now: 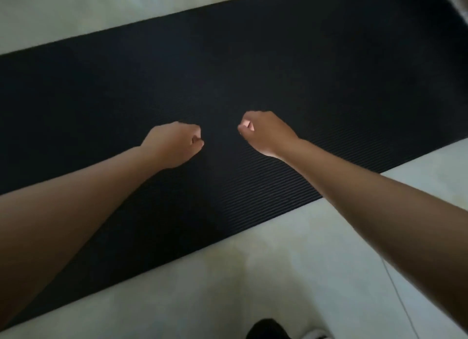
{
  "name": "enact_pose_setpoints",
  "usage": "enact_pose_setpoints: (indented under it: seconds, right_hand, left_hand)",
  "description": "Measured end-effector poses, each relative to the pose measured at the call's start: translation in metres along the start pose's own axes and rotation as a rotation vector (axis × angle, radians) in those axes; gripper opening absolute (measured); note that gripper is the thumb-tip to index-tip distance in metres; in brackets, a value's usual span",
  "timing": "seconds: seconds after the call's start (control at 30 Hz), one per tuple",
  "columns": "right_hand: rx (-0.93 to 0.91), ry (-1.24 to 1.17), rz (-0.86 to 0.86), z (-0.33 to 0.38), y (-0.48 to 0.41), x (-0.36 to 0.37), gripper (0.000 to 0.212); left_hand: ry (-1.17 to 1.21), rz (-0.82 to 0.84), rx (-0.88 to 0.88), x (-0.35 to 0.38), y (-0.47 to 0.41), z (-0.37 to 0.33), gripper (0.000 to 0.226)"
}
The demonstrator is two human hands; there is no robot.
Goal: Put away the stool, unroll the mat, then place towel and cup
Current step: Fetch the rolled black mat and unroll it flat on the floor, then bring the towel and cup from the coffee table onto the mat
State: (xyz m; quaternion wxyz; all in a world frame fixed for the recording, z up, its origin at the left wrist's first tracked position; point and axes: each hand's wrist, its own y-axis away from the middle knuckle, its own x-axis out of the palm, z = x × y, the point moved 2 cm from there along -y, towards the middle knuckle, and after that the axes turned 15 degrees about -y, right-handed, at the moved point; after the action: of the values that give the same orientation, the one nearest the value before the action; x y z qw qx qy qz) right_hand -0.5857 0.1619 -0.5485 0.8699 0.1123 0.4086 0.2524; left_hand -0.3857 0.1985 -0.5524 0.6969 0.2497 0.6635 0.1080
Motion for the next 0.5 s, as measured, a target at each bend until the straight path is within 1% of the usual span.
enact_pose_setpoints:
  seconds: [0.07, 0.1, 0.13, 0.17, 0.2, 0.23, 0.27, 0.37, 0.4, 0.47, 0.5]
  right_hand:
    - [-0.015, 0.103, 0.135, 0.029, 0.004, 0.015, 0.027]
    - [-0.026, 0.113, 0.178, 0.049, 0.005, 0.023, 0.027]
    - [-0.024, 0.108, 0.206, 0.069, 0.009, 0.030, 0.027]
    - [-0.020, 0.079, 0.219, 0.095, 0.015, 0.036, 0.028]
    - [-0.014, 0.045, 0.201, 0.111, 0.022, 0.036, 0.030]
    - [-0.014, 0.017, 0.192, 0.132, 0.030, 0.037, 0.032]
    - [0.003, 0.008, 0.198, 0.156, 0.040, 0.037, 0.033]
    - [0.082, -0.040, 0.194, 0.206, 0.075, 0.032, 0.032]
    - [0.134, -0.055, 0.184, 0.225, 0.090, 0.026, 0.032]
    - [0.225, -0.118, 0.129, 0.260, 0.123, 0.009, 0.032]
    - [0.274, -0.167, 0.085, 0.282, 0.145, -0.007, 0.033]
  left_hand:
    - [-0.006, 0.100, -0.014, 0.000, 0.021, 0.023, 0.025]
    - [0.062, 0.126, -0.019, -0.001, 0.035, 0.035, 0.026]
    - [0.213, 0.153, -0.023, -0.002, 0.050, 0.046, 0.026]
    - [0.425, 0.190, -0.037, -0.007, 0.071, 0.058, 0.025]
    - [0.612, 0.206, -0.055, -0.009, 0.085, 0.062, 0.024]
    - [0.724, 0.201, -0.080, -0.016, 0.105, 0.073, 0.024]
    - [0.777, 0.182, -0.108, -0.026, 0.125, 0.089, 0.026]
    - [0.809, 0.147, -0.216, -0.050, 0.179, 0.127, 0.030]
    - [0.799, 0.142, -0.253, -0.062, 0.198, 0.140, 0.030]
    - [0.730, 0.144, -0.296, -0.092, 0.237, 0.155, 0.027]
    - [0.691, 0.144, -0.298, -0.118, 0.260, 0.160, 0.025]
